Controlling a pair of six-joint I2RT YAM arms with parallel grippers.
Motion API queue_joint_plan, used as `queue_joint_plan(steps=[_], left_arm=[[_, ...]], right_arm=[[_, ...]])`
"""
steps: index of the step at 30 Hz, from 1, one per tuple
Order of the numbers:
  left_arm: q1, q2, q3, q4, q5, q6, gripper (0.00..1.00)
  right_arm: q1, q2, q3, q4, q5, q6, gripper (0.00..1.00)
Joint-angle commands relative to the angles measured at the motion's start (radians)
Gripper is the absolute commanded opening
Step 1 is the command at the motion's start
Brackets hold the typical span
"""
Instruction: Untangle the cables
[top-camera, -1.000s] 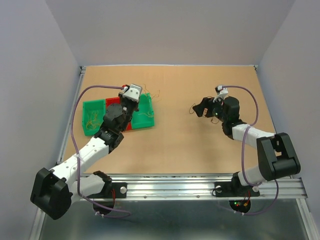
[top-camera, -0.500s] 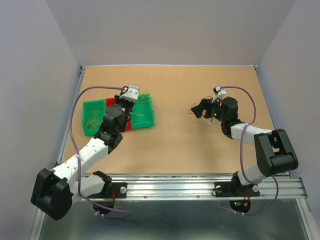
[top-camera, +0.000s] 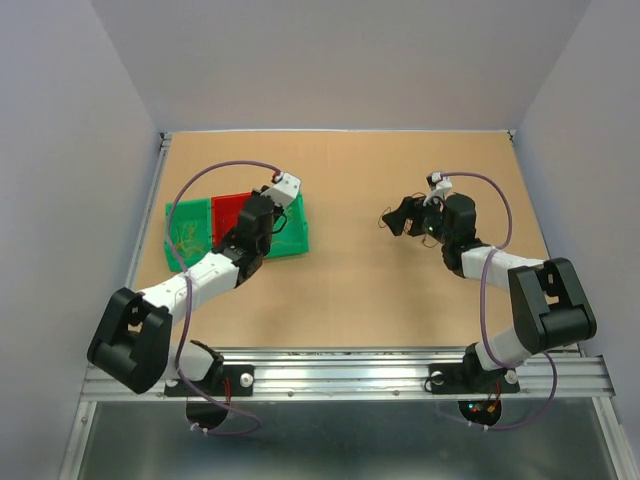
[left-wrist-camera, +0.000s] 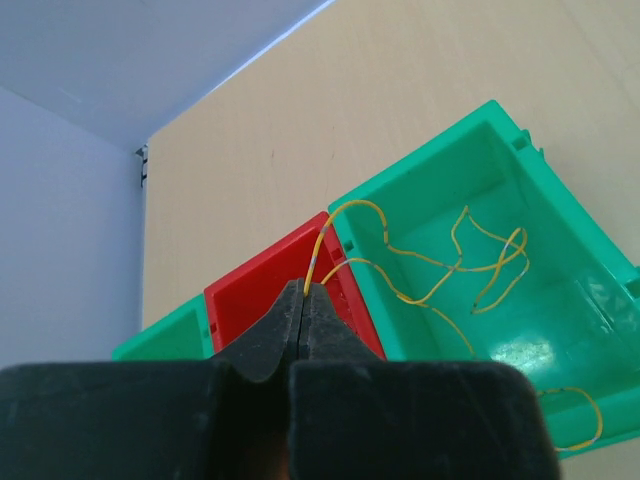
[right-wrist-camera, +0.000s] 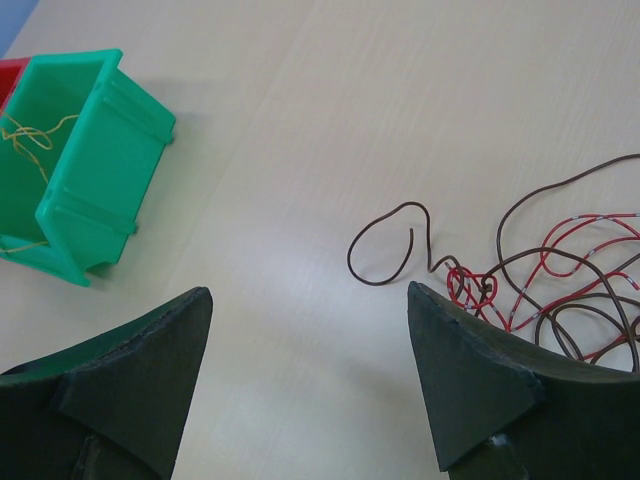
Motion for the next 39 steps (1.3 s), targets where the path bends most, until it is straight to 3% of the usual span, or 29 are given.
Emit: queue_joint_plan(steps=[1, 12, 17, 26, 39], left_arm=[[0.000, 0.076, 0.127, -0.005, -0.066, 0.003, 0.00], [-0.002, 0.319, 0.305, -0.063, -0.145, -0.029, 0.00], [-0.029, 0.339, 0.302, -0.126, -0.143, -0.039, 0.00], [-0.036, 0.422, 0.396, -0.364, 0.086, -0.141, 0.00], [-0.036, 0.660, 0.529, -0.522, 0.201, -0.210, 0.00]], right_arm=[[0.004, -0.007, 0.009, 0.055, -0.003, 0.000, 0.84], [0.004, 0.018, 0.021, 0.068, -0.030, 0.014, 0.84], [0.004, 0.016, 0.018, 0.070, -0.021, 0.008, 0.84], [0.004, 0.019, 0.020, 0.072, -0.013, 0.010, 0.84], [0.004, 0.021, 0.020, 0.070, -0.015, 0.016, 0.83]])
